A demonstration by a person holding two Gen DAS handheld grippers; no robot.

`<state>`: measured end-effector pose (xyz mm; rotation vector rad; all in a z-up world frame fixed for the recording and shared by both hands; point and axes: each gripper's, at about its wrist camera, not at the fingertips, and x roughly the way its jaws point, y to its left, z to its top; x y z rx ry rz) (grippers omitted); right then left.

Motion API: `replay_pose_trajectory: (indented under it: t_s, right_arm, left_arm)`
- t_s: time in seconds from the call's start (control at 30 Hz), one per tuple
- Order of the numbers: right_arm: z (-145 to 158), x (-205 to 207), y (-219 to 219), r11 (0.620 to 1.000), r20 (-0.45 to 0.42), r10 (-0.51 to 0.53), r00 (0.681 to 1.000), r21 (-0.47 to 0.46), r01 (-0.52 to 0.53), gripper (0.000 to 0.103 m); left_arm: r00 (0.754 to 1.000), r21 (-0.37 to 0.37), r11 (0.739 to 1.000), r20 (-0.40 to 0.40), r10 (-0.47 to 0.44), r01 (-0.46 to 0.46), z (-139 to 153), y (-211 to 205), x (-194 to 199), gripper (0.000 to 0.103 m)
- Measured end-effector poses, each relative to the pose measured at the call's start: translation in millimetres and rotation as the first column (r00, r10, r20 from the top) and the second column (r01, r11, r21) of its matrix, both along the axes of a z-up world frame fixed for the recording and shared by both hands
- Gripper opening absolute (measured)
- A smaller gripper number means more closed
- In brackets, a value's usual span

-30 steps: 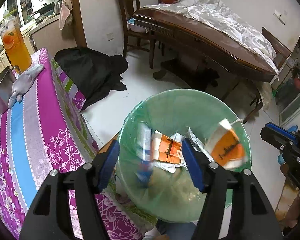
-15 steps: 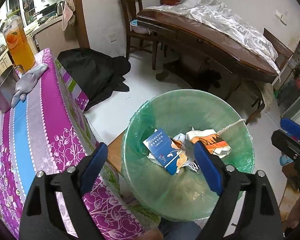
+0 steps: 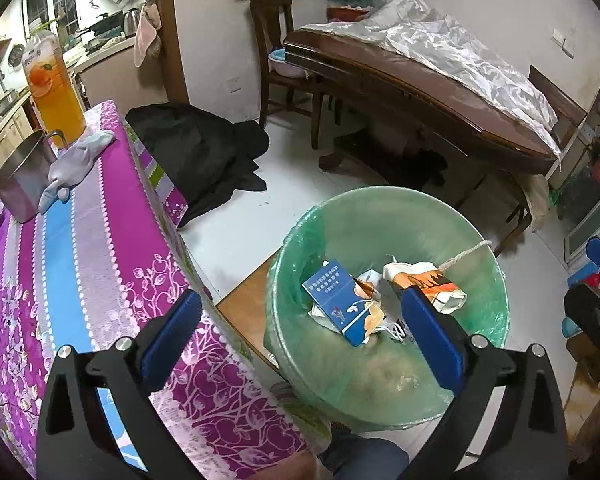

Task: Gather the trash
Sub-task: 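Move both open tools back over the table toward the remaining trash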

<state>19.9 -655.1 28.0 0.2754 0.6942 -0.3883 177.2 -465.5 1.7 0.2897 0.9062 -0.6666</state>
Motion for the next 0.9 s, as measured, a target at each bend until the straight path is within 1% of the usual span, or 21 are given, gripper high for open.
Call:
replay_pose_trajectory:
  t_s: [0.4,0.5,0.57,0.6,0.67,0.7,0.77,0.83,0.9]
  right_arm:
    - [3,-1,1,1.0,0.008,0.005,1.0,-0.004,-0.005,0.095]
    - [12,-8,10,0.999,0.078,0.011,0.997,-0.032,-0.008,0.095]
    - [22,-15,30,0.997,0.157,0.027,0.987,-0.075,-0.015,0.095]
    - [24,-17,42,0.996,0.192,0.047,0.98,-0.088,-0.03,0.096]
    - [23,-14,66,0.991,0.23,0.098,0.968,-0.11,-0.074,0.097]
    - [21,-10,78,0.988,0.241,0.124,0.962,-0.119,-0.098,0.097]
    - [14,5,108,0.977,0.248,0.197,0.949,-0.124,-0.171,0.097]
    - [9,22,134,0.962,0.242,0.265,0.934,-0.128,-0.24,0.097]
    - [3,46,167,0.937,0.233,0.348,0.908,-0.115,-0.329,0.097]
  left_arm:
    - [1.0,-0.004,1.0,0.004,-0.005,0.005,2,7,-2,0.097]
    - [1.0,-0.013,1.0,0.011,-0.02,0.02,4,15,-3,0.097]
    - [0.999,-0.022,0.999,0.042,-0.027,0.028,8,31,-3,0.097]
    - [0.998,-0.03,0.999,0.062,-0.023,0.025,10,47,0,0.097]
    - [0.997,-0.043,0.999,0.077,-0.008,0.011,13,78,12,0.097]
    - [0.996,-0.044,0.999,0.088,0.016,-0.013,13,101,21,0.097]
    - [0.993,-0.042,0.998,0.097,0.06,-0.056,12,141,38,0.097]
    - [0.986,-0.017,0.992,0.105,0.128,-0.127,6,196,61,0.097]
    - [0.974,0.008,0.98,0.109,0.198,-0.2,1,246,83,0.097]
